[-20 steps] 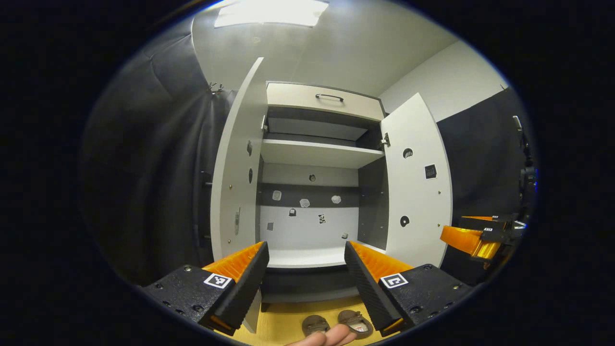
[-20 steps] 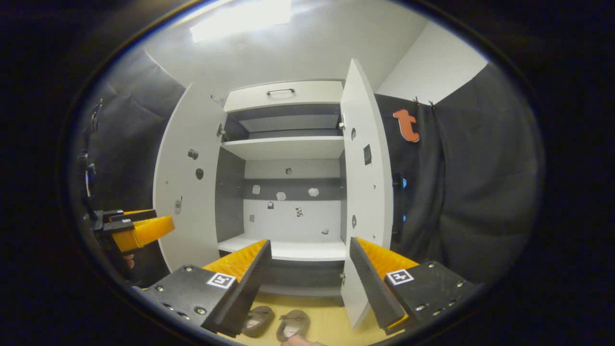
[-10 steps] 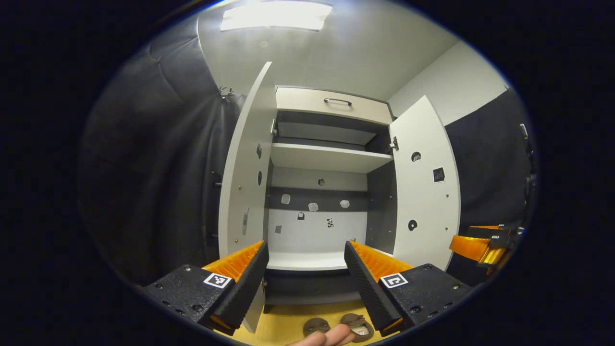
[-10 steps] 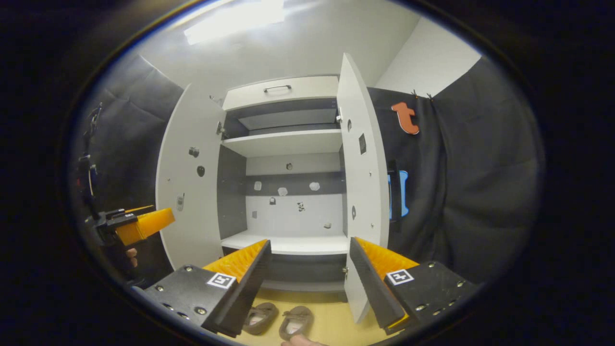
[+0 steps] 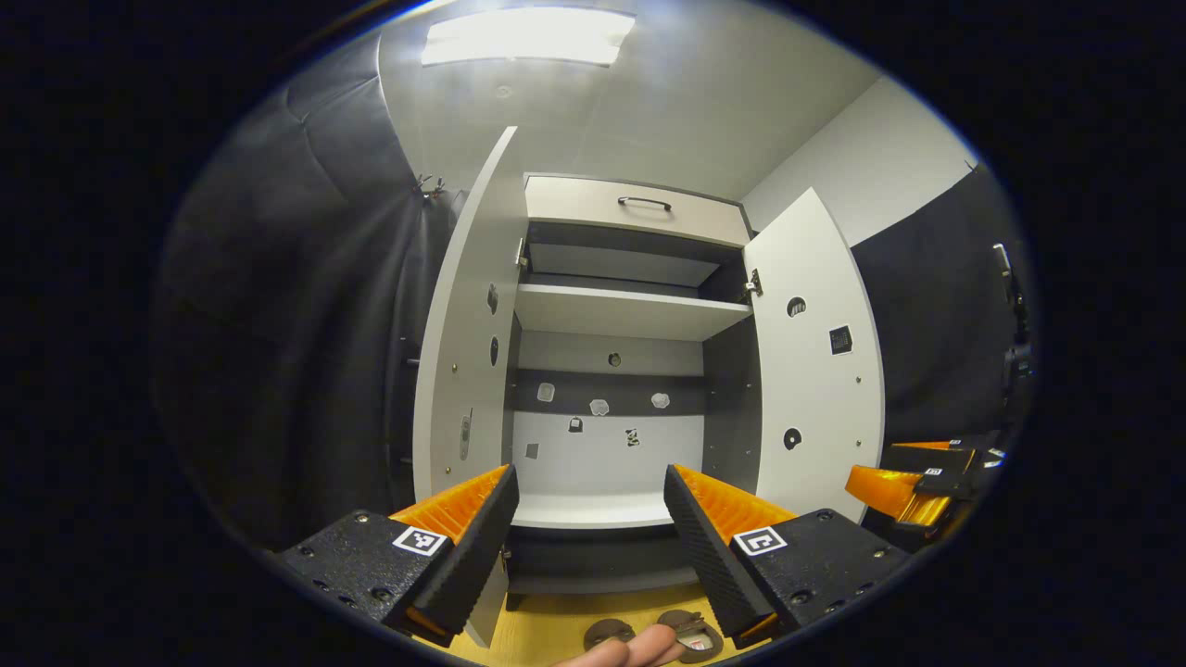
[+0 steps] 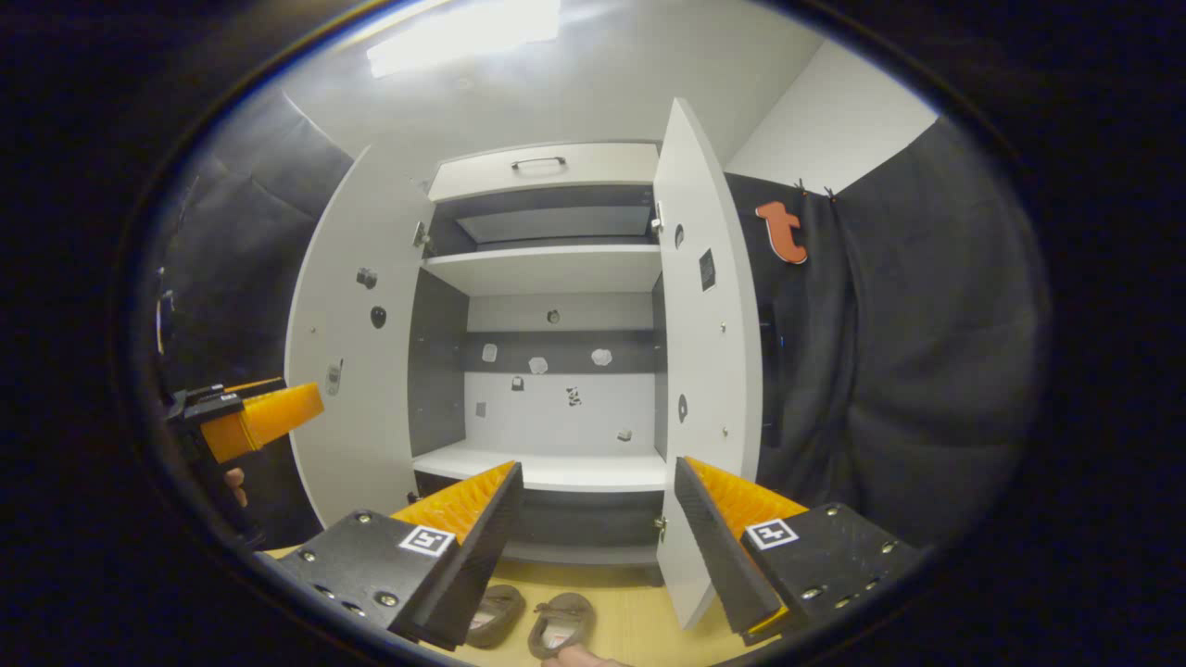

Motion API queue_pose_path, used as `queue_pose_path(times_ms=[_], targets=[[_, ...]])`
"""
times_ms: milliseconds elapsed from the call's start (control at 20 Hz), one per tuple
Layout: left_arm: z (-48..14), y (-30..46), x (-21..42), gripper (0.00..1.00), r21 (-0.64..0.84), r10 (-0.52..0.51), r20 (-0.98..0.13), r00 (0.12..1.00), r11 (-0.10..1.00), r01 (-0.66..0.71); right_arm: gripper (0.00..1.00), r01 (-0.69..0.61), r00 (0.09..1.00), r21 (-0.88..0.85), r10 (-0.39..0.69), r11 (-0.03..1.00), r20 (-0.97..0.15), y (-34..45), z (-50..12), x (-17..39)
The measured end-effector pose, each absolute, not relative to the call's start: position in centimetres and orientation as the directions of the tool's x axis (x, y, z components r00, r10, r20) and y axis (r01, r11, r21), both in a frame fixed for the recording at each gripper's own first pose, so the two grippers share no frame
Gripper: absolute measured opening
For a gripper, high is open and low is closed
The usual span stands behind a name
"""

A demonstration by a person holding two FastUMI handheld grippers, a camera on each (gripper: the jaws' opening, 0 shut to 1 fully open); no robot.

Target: Grab one shoe with the right hand and put it into the shoe cabinet, grab the other shoe with the left hand and put it into the shoe cabinet; then close the right door with the right hand and the left door with the left hand.

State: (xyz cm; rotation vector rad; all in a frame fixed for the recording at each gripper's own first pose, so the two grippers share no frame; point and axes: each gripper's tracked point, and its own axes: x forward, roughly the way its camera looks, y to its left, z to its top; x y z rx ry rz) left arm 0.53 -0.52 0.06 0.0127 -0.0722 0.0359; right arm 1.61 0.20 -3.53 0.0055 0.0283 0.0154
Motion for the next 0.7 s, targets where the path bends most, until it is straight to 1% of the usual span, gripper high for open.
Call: queue_pose_path(times_ms=[50, 100, 250, 300, 350, 450, 500, 550, 650, 700], targets=[[-0.3, -0.4, 0.8, 0.94, 0.012, 0.035, 0.073, 0.997, 0.999, -0.036, 0.98, -0.024, 0.999, 0.006, 0.024, 1.000, -0.039, 0.6, -4.3, 1.9], [-0.4, -0.3, 1.0, 0.94, 0.010, 0.036, 0.077, 0.996, 0.999, -0.037, 0.94, -0.032, 0.998, 0.004, 0.032, 0.999, -0.051, 0.9, -5.2, 2.2], [-1.1, 0.1, 2.2, 0.94, -0.001, 0.042, 0.093, 0.995, 0.999, -0.042, 0.94, -0.025, 0.996, -0.022, 0.023, 0.999, -0.087, 1.3, -8.6, 3.3], [-1.4, 0.2, 2.7, 0.94, -0.006, 0.044, 0.095, 0.995, 0.999, -0.043, 0.98, -0.024, 0.994, -0.033, 0.020, 0.999, -0.107, 1.4, -10.0, 3.7], [-2.0, 0.2, 3.2, 0.96, -0.010, 0.047, 0.090, 0.995, 0.999, -0.046, 0.98, -0.022, 0.992, -0.042, 0.017, 0.999, -0.129, 1.6, -11.6, 4.0], [-3.1, 0.2, 4.3, 0.96, -0.019, 0.041, 0.083, 0.996, 0.999, -0.040, 0.98, -0.017, 0.985, -0.043, 0.010, 0.999, -0.172, 2.0, -14.9, 4.6], [-3.8, 0.1, 5.0, 0.94, -0.026, 0.034, 0.076, 0.997, 0.999, -0.032, 0.98, -0.026, 0.979, -0.045, 0.017, 0.999, -0.202, 2.5, -16.9, 4.7], [-4.6, 0.1, 5.6, 0.96, -0.036, 0.026, 0.065, 0.998, 0.999, -0.023, 0.98, -0.027, 0.973, -0.048, 0.016, 0.998, -0.230, 2.8, -18.9, 4.9], [-6.0, 0.2, 6.8, 0.97, -0.044, 0.009, 0.045, 0.999, 0.999, -0.007, 0.98, -0.033, 0.951, -0.061, 0.013, 0.998, -0.308, 3.3, -23.7, 4.8], [-6.6, 0.4, 7.4, 0.97, -0.045, 0.004, 0.037, 0.999, 0.999, -0.003, 0.94, -0.034, 0.938, -0.066, 0.009, 0.997, -0.348, 3.5, -26.0, 4.7]])
